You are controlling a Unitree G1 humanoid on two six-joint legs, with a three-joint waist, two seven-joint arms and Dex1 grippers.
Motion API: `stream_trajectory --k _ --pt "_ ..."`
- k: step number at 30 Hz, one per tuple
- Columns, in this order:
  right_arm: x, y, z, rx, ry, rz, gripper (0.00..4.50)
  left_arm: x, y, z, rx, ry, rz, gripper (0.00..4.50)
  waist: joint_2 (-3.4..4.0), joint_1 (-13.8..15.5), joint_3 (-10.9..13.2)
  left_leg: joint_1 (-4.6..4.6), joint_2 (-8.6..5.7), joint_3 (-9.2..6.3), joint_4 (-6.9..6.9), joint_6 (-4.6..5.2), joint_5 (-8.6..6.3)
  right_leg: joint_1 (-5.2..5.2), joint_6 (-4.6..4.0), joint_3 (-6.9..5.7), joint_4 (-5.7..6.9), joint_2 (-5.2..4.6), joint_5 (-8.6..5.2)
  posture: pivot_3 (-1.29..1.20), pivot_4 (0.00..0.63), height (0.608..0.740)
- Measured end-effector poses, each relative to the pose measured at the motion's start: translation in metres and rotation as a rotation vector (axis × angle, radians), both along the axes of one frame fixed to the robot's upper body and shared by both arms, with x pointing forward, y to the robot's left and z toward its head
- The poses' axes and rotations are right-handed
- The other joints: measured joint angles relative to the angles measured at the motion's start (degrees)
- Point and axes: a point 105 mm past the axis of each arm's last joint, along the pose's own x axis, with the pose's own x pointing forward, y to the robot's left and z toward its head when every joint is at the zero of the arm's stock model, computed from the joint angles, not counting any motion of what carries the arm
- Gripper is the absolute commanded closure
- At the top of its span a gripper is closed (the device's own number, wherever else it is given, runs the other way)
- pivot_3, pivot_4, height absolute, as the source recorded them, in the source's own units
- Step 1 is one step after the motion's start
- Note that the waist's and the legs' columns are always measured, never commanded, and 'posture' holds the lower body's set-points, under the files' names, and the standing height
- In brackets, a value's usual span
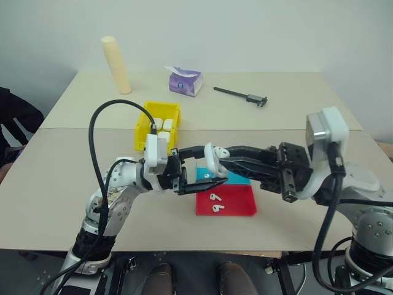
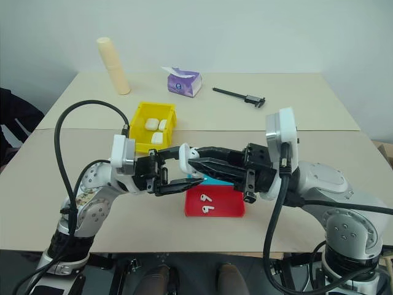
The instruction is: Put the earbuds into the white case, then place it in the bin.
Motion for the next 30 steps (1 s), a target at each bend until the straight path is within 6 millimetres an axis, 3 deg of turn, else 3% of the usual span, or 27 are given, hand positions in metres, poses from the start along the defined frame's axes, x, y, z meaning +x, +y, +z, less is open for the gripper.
stream_trajectory --k 15,19,30 --pt "0.008 0.000 -0.015 -0.048 -0.007 -0.039 3.86 0.002 0.002 -0.004 0.007 0.005 0.033 1.73 -0.02 0.05 0.01 -0.02 0.00 -0.01 0.00 0.00 0.00 0.00 0.01 0.00 -0.04 0.00 0.00 0.00 0.150 0.740" --pt "0.009 0.000 -0.016 -0.052 -0.015 -0.041 2.59 0.002 0.002 -0.004 0.007 0.001 0.036 1.73 -0.02 0.05 0.01 -0.01 0.00 -0.01 0.00 0.00 0.00 0.00 0.01 -0.01 -0.03 0.00 0.00 0.00 0.150 0.740" --pt "0.009 -0.007 -0.022 -0.098 -0.054 -0.071 2.59 0.004 0.002 -0.006 0.013 0.003 0.039 1.73 -0.03 0.13 0.01 -0.02 -0.01 -0.01 0.00 0.00 0.00 0.01 0.02 0.00 -0.05 -0.01 0.00 0.00 0.150 0.740"
